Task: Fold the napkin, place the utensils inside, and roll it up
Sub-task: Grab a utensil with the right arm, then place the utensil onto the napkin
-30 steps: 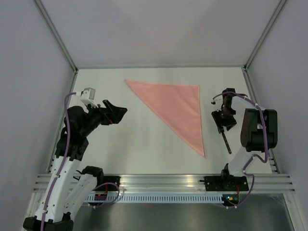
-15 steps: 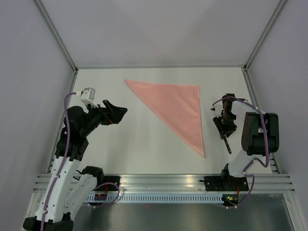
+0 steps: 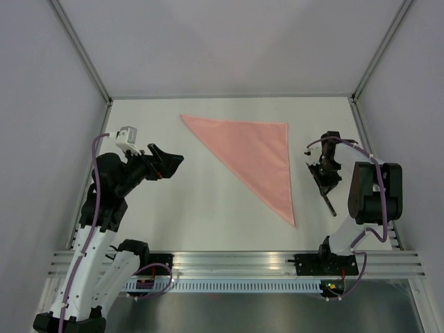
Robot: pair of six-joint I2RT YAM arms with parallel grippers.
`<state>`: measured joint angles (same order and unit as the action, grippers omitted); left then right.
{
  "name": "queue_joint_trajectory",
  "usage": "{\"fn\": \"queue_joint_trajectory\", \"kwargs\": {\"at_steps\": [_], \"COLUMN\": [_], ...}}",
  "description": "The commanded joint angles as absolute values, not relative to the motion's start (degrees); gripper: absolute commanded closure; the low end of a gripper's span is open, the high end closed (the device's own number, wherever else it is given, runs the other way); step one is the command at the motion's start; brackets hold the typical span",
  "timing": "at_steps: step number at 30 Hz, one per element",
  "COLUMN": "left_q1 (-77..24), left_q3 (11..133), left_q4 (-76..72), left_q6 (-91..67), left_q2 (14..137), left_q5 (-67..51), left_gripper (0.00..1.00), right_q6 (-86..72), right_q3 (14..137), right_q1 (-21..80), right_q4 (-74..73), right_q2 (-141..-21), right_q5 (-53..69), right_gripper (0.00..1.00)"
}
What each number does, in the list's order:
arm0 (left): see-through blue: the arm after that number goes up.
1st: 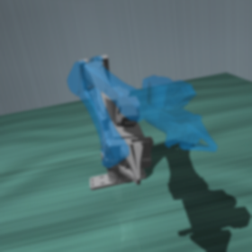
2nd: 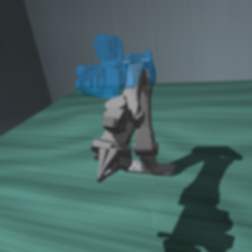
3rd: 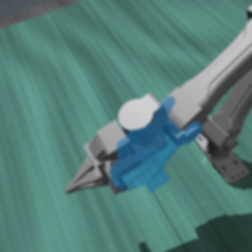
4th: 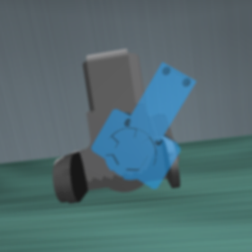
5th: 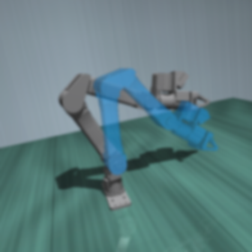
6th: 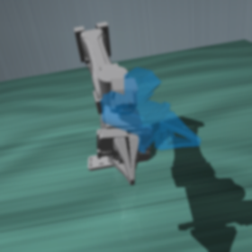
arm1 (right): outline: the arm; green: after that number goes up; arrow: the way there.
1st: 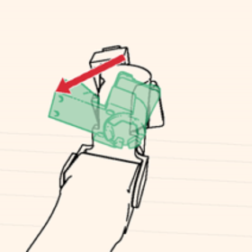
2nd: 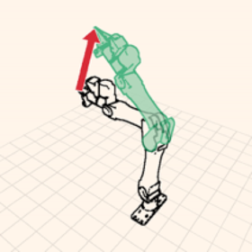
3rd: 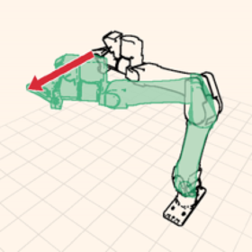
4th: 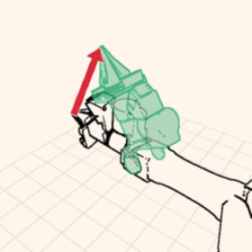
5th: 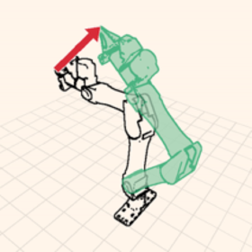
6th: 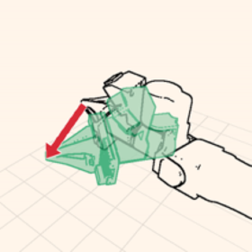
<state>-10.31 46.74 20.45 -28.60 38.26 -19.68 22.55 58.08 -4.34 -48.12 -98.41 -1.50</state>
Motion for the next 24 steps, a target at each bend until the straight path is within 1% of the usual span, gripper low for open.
{"fn": "queue_joint_trajectory", "kwargs": {"at_steps": [1, 9, 12, 14, 20, 24], "left_q1": [-10.0, -10.0, -10.0, -10.0, -10.0, -10.1], "left_q3": [48.8, 51.9, 53.7, 55.4, 60.4, 63.1], "left_q4": [19.3, 20.7, 21.7, 22.5, 25.7, 29.1], "left_q6": [-30.7, -30.1, -30.0, -30.1, -30.4, -30.1], "left_q2": [39.1, 42.1, 43.5, 44.4, 45.3, 45.7], "left_q5": [-20.6, -19.3, -18.2, -17.1, -14.6, -12.7], "left_gripper": [0.0, 0.0, 0.0, 0.0, 0.01, 0.01], "right_q6": [22.2, 22.2, 21.6, 21.2, 17.9, 15.6], "right_q3": [63.3, 74.3, 79.2, 83.6, 98.5, 108.7], "right_q1": [-4.5, -3.9, -1.5, 2.0, 11.9, 19.1], "right_q4": [-51.1, -57.0, -59.1, -60.3, -64.4, -67.1], "right_q2": [-96.2, -95.4, -97.5, -99.0, -109.1, -119.0], "right_q5": [-5.2, 1.3, 3.2, 4.2, 9.2, 12.7], "right_gripper": [0.99, 0.99, 1.0, 0.99, 1.0, 1.0]}}
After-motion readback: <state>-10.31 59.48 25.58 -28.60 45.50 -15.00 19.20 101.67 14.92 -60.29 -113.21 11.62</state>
